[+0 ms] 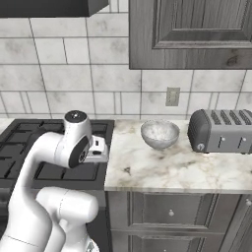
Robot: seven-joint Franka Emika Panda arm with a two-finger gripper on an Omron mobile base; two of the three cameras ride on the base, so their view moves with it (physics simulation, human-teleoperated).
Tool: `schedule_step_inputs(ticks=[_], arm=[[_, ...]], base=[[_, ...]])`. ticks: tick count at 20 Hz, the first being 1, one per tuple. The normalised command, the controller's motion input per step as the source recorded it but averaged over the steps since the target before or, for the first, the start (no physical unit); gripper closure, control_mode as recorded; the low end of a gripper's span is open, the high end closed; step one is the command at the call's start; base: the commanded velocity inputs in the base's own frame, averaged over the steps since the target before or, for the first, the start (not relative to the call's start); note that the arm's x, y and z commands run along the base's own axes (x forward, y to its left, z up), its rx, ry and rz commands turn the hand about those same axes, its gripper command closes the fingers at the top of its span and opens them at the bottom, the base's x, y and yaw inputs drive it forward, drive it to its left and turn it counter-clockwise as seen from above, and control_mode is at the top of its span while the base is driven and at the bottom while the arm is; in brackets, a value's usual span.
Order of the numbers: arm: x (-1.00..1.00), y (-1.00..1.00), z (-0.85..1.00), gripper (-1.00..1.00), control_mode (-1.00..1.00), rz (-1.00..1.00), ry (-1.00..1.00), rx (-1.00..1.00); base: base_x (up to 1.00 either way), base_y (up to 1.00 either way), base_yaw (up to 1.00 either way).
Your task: Pick the cup and bowl from the counter and place them on the counter next to the sink.
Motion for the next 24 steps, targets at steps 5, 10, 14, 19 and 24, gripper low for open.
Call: schedule_step_inputs(ticks=[5, 10, 14, 19, 24], arm=[[0.72, -0.4, 0.01, -1.0, -1.0, 0.0, 0.05, -0.09], [0.86, -0.53, 0.01, -1.0, -1.0, 0.0, 0.07, -0.08], [0.95, -0.38, -0.03, -1.0, -1.0, 0.0, 0.01, -0.01], [0.93, -0.33, -0.01, -1.0, -1.0, 0.0, 0.0, -0.01], [0.77, -0.37, 0.0, -1.0, -1.0, 0.0, 0.0, -0.03]], base=[[0.0, 0.0, 0.0], [0.0, 0.0, 0.0], [0.0, 0.0, 0.0], [0.0, 0.0, 0.0], [0.0, 0.0, 0.0]])
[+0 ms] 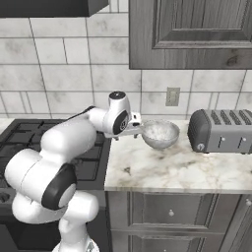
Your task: Pick the cup and bowl from the counter and place them on the counter next to the sink.
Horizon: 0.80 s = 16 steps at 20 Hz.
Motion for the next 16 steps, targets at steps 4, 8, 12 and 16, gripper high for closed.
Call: schedule_step_inputs(ticks=[4, 8, 12, 16], arm=[[0.68, -0.33, 0.0, -1.0, -1.0, 0.0, 0.0, 0.0], [0.55, -0.31, 0.0, -1.0, -1.0, 0.0, 0.0, 0.0], [0.51, -0.29, -0.01, -1.0, -1.0, 0.0, 0.0, 0.0], [0.46, -0.19, -0.08, -1.0, -1.0, 0.0, 0.0, 0.0]], base=[[0.0, 0.0, 0.0], [0.0, 0.0, 0.0], [0.0, 0.0, 0.0], [0.0, 0.0, 0.0]])
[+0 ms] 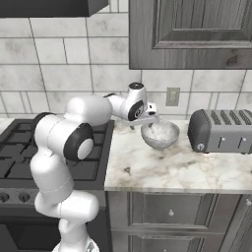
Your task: Pick the cup and bowl from the counter and place them on the counter next to the sink.
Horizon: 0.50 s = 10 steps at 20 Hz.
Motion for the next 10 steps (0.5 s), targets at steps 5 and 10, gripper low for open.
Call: schedule_step_inputs(ticks=[5, 10], arm=[[0.39, -0.11, -0.09, -1.0, -1.0, 0.0, 0.0, 0.0], [0.37, -0.08, -0.15, -1.0, -1.0, 0.0, 0.0, 0.0]], base=[[0.0, 0.0, 0.0], [0.0, 0.0, 0.0]])
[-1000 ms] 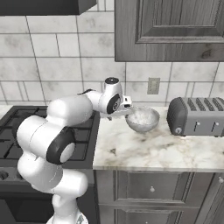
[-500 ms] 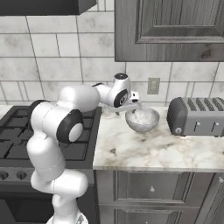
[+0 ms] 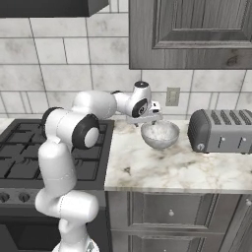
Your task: Pick the cup and bowl from the counter and place them on the counter next to the sink.
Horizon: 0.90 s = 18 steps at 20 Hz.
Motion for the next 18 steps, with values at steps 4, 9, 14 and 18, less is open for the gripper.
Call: schedule_step_inputs(ticks=[4, 9, 14, 18], arm=[[0.08, -0.01, -0.12, -1.0, -1.0, 0.01, 0.0, 0.0], [0.0, 0.0, -0.3, -1.0, -1.0, 0.01, 0.0, 0.0], [0.0, 0.0, -0.36, -1.0, -1.0, 0.0, 0.0, 0.0], [0.0, 0.0, -0.29, -1.0, -1.0, 0.0, 0.0, 0.0]], base=[[0.0, 0.0, 0.0], [0.0, 0.0, 0.0], [0.0, 0.0, 0.0], [0.0, 0.0, 0.0]])
